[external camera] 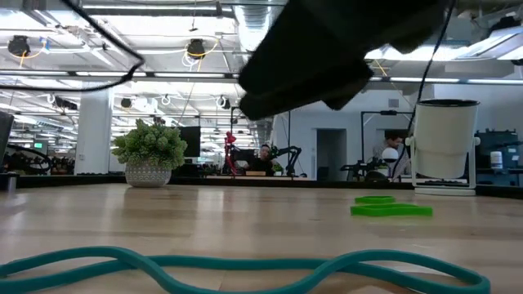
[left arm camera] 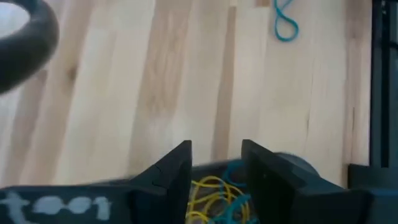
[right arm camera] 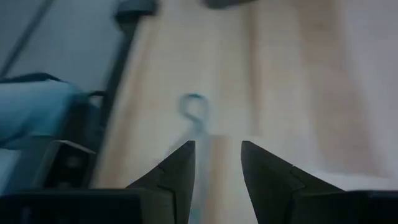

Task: Pick and place items into bin
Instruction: Put the blue rubber band into the black bin

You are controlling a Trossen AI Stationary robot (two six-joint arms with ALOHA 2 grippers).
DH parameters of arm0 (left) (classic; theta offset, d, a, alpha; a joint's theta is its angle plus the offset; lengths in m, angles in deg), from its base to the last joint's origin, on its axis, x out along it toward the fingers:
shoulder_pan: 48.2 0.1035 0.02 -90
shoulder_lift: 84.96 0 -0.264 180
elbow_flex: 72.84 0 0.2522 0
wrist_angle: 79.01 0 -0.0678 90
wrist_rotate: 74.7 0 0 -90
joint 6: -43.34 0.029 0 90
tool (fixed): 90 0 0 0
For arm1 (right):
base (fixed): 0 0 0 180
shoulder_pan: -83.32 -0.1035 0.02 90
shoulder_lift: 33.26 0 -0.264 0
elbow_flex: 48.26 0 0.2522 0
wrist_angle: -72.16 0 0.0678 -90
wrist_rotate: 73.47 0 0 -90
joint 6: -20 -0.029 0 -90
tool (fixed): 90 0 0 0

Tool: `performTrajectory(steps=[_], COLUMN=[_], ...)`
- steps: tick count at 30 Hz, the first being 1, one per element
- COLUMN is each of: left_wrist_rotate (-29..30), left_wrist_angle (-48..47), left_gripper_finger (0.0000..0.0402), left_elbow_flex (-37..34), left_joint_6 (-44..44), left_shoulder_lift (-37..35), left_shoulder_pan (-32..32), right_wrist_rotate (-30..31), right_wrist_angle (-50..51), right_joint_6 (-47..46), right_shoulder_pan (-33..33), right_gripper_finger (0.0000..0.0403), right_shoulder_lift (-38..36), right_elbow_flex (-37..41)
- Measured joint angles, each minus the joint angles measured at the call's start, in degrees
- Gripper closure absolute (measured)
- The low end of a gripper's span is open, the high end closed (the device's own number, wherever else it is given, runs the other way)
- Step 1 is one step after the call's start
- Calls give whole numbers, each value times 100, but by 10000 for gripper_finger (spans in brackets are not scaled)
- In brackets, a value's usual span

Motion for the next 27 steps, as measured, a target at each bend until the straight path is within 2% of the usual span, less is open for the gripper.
performTrajectory(steps=[5,9,12,15,19,27], left_wrist_rotate=[426,1202,1609,1995,2458,2642], left_wrist_angle=[43,478,605,631,694,757], left_gripper_finger=[271,271,271,271,271,271], left_elbow_flex=[308,397,398,386,360,356], left_joint_6=[837,1610,1862,1765,1181,978], left_shoulder_lift=[-3,-8,-8,3,10,12], left_shoulder_pan=[173,271,386,499,651,776], right_wrist_rotate=[1,32,145,151,133,224], right_wrist_angle=[-817,-860,-804,-674,-537,491], right_joint_6=[-36,-80,53,147,130,-88], right_shoulder_pan=[-132,-22,80,123,124,7], right_gripper_finger=[280,280,280,280,280,280], right_shoulder_lift=[571,789,999,1223,1532,1659], right_elbow_flex=[-31,-304,-533,-801,-1118,-1585])
